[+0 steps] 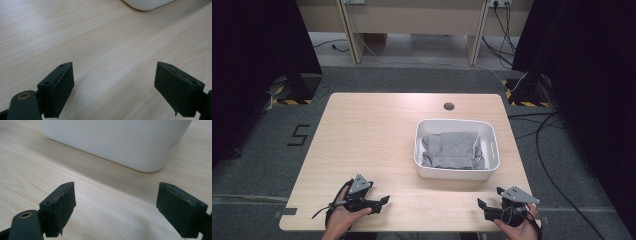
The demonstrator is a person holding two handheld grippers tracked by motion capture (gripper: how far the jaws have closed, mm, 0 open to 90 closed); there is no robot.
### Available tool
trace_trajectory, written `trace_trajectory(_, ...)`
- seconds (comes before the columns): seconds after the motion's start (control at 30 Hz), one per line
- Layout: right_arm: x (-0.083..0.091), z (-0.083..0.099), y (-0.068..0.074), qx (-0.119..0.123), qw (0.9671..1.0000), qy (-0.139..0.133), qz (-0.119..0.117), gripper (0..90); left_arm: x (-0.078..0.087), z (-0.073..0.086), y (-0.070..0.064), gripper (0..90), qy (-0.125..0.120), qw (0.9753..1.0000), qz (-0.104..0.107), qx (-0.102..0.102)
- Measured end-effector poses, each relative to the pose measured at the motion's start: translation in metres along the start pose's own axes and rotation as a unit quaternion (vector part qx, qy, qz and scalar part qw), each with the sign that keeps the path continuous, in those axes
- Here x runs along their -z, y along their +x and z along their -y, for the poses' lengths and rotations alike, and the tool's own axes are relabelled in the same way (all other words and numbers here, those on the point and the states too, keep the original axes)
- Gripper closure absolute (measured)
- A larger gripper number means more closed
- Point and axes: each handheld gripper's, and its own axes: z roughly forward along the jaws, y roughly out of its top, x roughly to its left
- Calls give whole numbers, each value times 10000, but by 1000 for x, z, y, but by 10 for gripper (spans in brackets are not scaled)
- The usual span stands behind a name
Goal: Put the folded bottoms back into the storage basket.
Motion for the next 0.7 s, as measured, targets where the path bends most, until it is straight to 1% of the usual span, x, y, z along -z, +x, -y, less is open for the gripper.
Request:
trace_trajectory(0.2, -2, 5, 2, -11, 10000, 52, -14, 160, 3, 6, 1, 154, 33, 10000, -53, 27)
trace_trajectory(0.33, -4, 8, 3, -10, 10000, 94, 4, 160, 5, 11, 0, 153, 31, 9999, -120, 49)
trace_trajectory(0.37, -5, 10, 4, -56, 9998, 167, 28, 161, 7, 13, -2, 153, 14, 9999, -151, 37)
trace_trajectory(0.43, -5, 11, 4, -34, 9999, 160, 39, 161, 9, 15, -4, 153, 6, 9999, -137, 54)
trace_trajectory(0.47, -5, 11, 4, -61, 9998, 177, 39, 161, 10, 17, -5, 153, 19, 9999, -142, 41)
trace_trajectory(0.5, -5, 12, 4, -23, 9998, 199, 47, 161, 11, 18, -6, 152, 10, 9998, -175, -2)
trace_trajectory(0.53, -5, 13, 5, -69, 9997, 235, 41, 161, 12, 20, -8, 151, 7, 9998, -206, -23)
trace_trajectory(0.57, -5, 14, 5, -61, 9997, 248, 49, 161, 13, 21, -9, 151, 4, 9997, -222, -38)
trace_trajectory(0.6, -5, 14, 5, -3, 9997, 242, 50, 160, 15, 23, -9, 151, -7, 9997, -230, -28)
trace_trajectory(0.67, -5, 16, 6, -74, 9996, 263, 45, 160, 17, 26, -11, 152, -68, 9996, -270, -9)
trace_trajectory(0.7, -5, 16, 6, -55, 9995, 291, 62, 160, 18, 28, -11, 151, -111, 9995, -300, -26)
